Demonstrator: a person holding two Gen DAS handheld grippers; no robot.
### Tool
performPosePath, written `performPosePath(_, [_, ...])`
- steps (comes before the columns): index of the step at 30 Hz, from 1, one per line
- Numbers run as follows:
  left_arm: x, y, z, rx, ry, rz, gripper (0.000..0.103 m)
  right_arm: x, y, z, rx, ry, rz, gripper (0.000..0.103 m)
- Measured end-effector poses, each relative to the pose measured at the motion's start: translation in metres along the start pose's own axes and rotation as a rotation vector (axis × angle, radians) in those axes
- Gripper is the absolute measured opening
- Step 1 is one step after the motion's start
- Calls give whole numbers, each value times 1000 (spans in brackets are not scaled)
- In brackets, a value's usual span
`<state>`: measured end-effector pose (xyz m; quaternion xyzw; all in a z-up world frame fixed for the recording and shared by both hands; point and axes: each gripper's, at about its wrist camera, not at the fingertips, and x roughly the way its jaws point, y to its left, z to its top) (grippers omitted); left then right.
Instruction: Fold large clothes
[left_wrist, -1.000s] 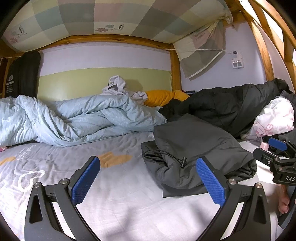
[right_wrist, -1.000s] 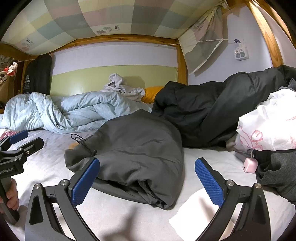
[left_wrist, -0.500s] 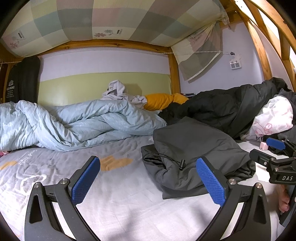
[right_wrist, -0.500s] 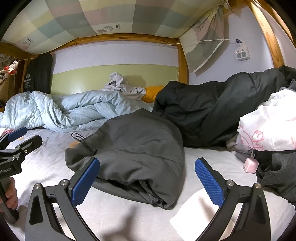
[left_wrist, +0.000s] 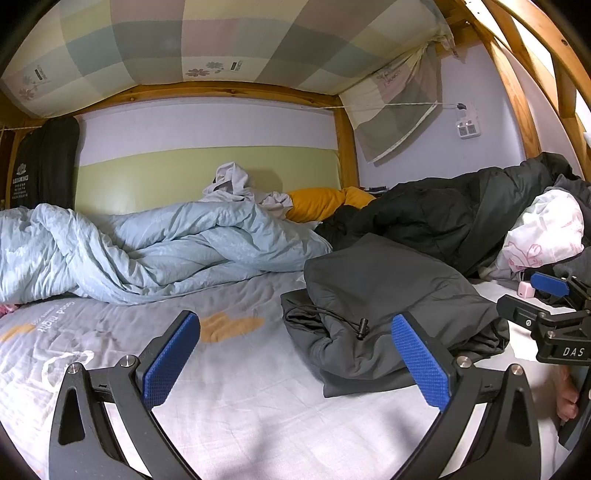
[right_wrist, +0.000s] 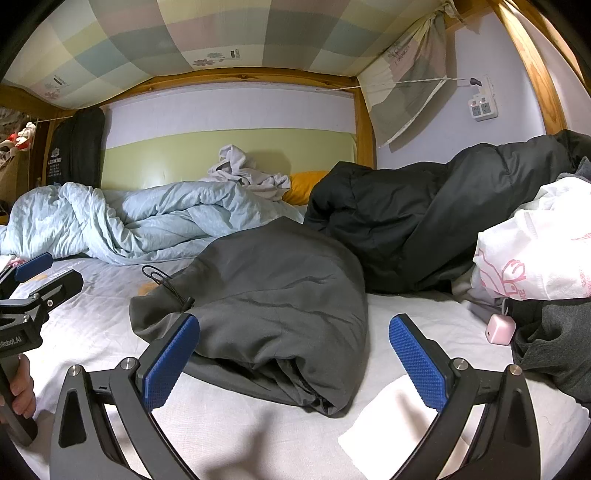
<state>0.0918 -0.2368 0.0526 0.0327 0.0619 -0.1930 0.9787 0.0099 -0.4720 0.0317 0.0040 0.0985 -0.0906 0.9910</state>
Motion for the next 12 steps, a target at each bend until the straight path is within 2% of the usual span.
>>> performPosePath(12, [-1,0,0,0,-1,-1,103,-1,1,0,0,0,-2,103])
